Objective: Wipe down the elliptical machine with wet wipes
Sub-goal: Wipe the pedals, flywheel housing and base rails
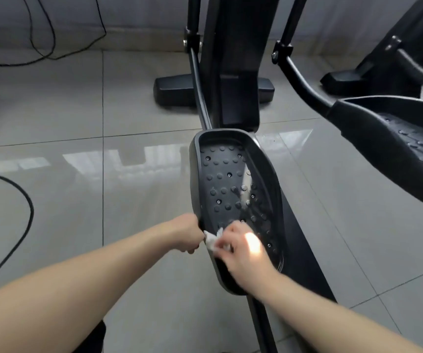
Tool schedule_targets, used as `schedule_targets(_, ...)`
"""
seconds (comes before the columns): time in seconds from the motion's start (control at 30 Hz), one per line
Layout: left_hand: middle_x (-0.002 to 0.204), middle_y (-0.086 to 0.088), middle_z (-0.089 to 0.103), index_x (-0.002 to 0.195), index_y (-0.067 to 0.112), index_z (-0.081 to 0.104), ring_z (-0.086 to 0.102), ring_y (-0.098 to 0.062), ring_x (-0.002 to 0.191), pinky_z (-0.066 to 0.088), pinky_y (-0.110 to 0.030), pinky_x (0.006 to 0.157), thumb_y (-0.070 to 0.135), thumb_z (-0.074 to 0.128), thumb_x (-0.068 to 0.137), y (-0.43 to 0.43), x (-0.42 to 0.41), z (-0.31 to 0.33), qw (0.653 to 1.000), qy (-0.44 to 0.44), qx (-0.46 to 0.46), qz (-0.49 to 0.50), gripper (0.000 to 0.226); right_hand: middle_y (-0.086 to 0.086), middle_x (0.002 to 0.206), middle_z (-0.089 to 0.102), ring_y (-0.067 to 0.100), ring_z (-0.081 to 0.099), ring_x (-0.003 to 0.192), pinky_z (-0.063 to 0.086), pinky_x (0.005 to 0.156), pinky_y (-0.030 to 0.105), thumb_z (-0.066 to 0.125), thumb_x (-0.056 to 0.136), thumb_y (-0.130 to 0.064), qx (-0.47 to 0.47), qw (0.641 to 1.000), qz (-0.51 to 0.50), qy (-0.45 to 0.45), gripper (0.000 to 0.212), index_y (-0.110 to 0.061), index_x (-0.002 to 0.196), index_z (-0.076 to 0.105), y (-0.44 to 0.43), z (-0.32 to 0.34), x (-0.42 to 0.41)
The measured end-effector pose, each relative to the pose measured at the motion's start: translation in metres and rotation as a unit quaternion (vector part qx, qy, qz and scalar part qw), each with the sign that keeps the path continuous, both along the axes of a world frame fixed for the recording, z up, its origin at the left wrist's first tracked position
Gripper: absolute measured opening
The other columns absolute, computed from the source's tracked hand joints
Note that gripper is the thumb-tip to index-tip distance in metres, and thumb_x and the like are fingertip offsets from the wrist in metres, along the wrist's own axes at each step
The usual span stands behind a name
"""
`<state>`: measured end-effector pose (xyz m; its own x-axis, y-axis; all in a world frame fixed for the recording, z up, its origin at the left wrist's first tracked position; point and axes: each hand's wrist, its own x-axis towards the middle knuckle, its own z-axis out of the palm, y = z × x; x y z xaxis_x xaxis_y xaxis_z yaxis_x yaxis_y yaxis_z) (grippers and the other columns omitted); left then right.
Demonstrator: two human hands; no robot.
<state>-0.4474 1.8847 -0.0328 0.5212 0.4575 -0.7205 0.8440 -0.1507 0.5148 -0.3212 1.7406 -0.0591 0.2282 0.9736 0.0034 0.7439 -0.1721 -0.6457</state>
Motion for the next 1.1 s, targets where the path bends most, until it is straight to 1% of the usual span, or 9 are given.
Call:
schedule_targets(0.1,0.071,-0.008,0.069,0.077,0.009,0.064,0.062,-0.021,0.065,0.049,-0.024,0.057,0.006,0.043,0.086,-0.003,-0.008,-0.010,0.999,-0.045,0.009,0.023,0.024,-0.011,0.086,0.043,0.009,0.044,0.081,0.040,0.071,0.025,0.072,0.084,-0.021,-0.019,0.999,-0.019,-0.026,0.009,-0.017,0.081,0.065,-0.031,-0.017,-0.019)
schedule_targets(0.27,0.078,-0.013,0.076,0.074,0.008,0.064,0.068,-0.026,0.072,0.053,-0.029,0.064,0.005,0.043,0.086,0.003,-0.008,-0.022,0.997,-0.070,-0.002,0.034,0.025,-0.009,0.086,0.045,0.011,0.044,0.082,0.043,0.071,0.024,0.064,0.087,-0.034,-0.018,0.996,-0.046,-0.071,0.018,-0.018,0.081,0.058,-0.045,-0.020,-0.032)
schedule_targets(0.47,0.087,-0.014,0.077,0.086,0.004,0.068,0.073,-0.029,0.088,0.057,-0.033,0.072,0.005,0.044,0.091,0.009,-0.013,-0.019,0.998,-0.059,-0.006,-0.008,0.025,-0.008,0.085,0.050,0.013,0.048,0.077,0.046,0.069,0.032,0.070,0.086,-0.013,-0.033,0.993,-0.091,-0.061,0.016,-0.016,0.085,0.055,-0.038,-0.015,-0.039)
schedule_targets(0.57,0.085,-0.015,0.076,0.085,0.003,0.070,0.073,-0.029,0.087,0.058,-0.035,0.077,0.004,0.043,0.091,0.015,-0.015,-0.017,0.999,-0.050,0.021,-0.004,0.027,-0.004,0.079,0.048,0.016,0.047,0.068,0.046,0.060,0.036,0.074,0.082,-0.010,-0.005,0.993,-0.089,-0.083,0.019,-0.013,0.076,0.056,-0.022,-0.015,-0.042)
schedule_targets(0.67,0.088,-0.018,0.076,0.093,-0.001,0.070,0.073,-0.033,0.092,0.058,-0.039,0.082,0.006,0.045,0.091,0.019,-0.017,-0.014,0.999,-0.042,0.031,0.010,0.026,0.000,0.080,0.051,0.020,0.050,0.069,0.045,0.060,0.038,0.076,0.083,-0.006,0.036,0.992,-0.093,-0.083,0.019,-0.009,0.076,0.059,0.019,-0.009,-0.040)
schedule_targets(0.77,0.098,-0.019,0.076,0.102,-0.002,0.070,0.073,-0.033,0.095,0.058,-0.041,0.088,0.013,0.047,0.097,0.025,-0.019,-0.013,0.998,-0.049,0.033,0.032,0.028,-0.002,0.082,0.053,0.018,0.052,0.072,0.046,0.065,0.032,0.074,0.086,-0.005,0.061,0.990,-0.099,-0.079,0.016,-0.011,0.078,0.062,0.040,-0.004,-0.038)
schedule_targets(0.87,0.103,-0.019,0.075,0.105,-0.003,0.070,0.074,-0.034,0.093,0.060,-0.046,0.089,-0.002,0.049,0.088,0.031,-0.024,-0.017,0.998,-0.040,0.041,0.023,0.027,-0.004,0.080,0.055,0.016,0.055,0.071,0.049,0.064,0.034,0.073,0.085,-0.003,0.042,0.993,-0.087,-0.074,0.024,-0.024,0.079,0.064,0.008,-0.009,-0.039)
schedule_targets(1.0,0.100,-0.018,0.075,0.108,-0.002,0.070,0.074,-0.033,0.092,0.060,-0.045,0.089,-0.003,0.043,0.085,0.034,-0.038,-0.013,0.998,-0.039,0.041,0.027,0.035,-0.002,0.078,0.051,0.018,0.050,0.067,0.048,0.061,0.039,0.074,0.085,-0.008,-0.009,0.993,-0.069,-0.098,0.017,-0.012,0.075,0.060,-0.005,-0.011,-0.038)
schedule_targets(1.1,0.101,-0.017,0.075,0.110,-0.002,0.069,0.074,-0.032,0.092,0.060,-0.044,0.089,-0.002,0.041,0.087,0.037,-0.044,-0.013,0.997,-0.043,0.041,0.045,0.036,0.001,0.084,0.052,0.021,0.051,0.073,0.046,0.066,0.034,0.073,0.089,-0.010,0.041,0.989,-0.079,-0.115,0.016,-0.008,0.080,0.060,0.050,0.003,-0.039)
